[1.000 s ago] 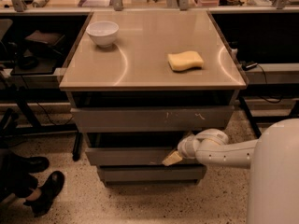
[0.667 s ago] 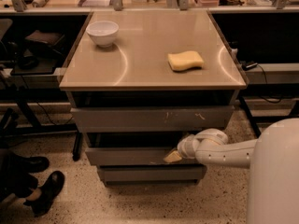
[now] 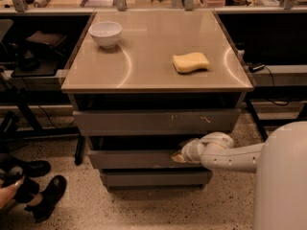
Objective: Open middle drawer
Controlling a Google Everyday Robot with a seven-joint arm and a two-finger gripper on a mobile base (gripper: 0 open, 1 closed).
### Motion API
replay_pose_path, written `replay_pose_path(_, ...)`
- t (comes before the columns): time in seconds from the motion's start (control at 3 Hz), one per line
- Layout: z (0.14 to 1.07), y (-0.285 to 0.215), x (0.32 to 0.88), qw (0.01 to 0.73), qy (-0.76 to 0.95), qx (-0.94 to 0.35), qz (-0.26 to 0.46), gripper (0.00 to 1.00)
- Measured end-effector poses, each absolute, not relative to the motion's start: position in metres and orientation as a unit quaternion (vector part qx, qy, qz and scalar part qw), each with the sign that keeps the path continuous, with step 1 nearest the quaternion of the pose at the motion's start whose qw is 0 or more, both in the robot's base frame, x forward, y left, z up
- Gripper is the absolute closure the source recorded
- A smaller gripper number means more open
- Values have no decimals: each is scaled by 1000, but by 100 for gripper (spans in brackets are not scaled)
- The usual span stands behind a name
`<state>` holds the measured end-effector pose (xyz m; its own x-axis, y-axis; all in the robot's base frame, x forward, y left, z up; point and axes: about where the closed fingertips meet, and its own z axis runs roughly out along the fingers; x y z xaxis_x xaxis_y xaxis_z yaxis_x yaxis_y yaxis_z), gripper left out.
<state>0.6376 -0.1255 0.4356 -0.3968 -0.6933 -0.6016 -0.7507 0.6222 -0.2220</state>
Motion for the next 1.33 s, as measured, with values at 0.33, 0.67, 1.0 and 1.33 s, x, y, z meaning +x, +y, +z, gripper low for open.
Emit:
replay_pose_path(0.33, 436, -126, 638, 338, 835, -433, 42, 86)
replay_pose_path(0.67, 436, -126, 638, 338, 835, -433, 42, 100)
replay_pose_path(1.0, 438, -134, 617, 345, 827, -441, 43, 100)
replay_pose_path(1.33, 438, -134, 617, 345, 827, -441, 43, 100)
